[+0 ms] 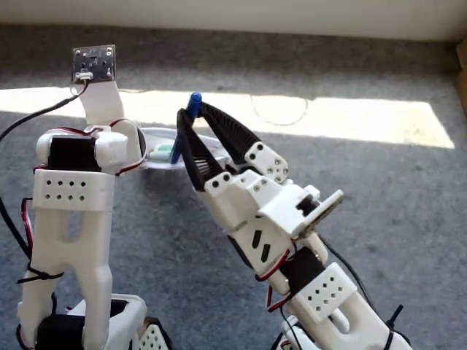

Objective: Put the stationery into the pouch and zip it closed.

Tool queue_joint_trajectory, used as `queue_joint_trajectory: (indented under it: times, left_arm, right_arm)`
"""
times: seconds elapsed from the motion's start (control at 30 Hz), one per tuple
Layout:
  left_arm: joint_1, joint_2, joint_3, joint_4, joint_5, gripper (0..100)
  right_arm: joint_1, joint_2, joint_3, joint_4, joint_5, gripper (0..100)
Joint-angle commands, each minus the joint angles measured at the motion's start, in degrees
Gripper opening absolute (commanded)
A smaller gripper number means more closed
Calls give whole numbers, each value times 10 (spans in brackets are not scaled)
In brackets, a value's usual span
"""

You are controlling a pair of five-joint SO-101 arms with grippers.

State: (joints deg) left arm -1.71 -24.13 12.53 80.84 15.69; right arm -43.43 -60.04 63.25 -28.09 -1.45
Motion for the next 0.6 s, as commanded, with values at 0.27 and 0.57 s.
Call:
queue_joint_trajectory:
  times: [0.27, 0.57]
  left_arm:
    - [17, 6, 0, -8, 4, 8]
    - [17, 6, 0, -8, 3, 8]
  right_arm:
    - [17, 60, 6, -15, -5, 5]
    - [1, -3, 124, -11, -6, 5]
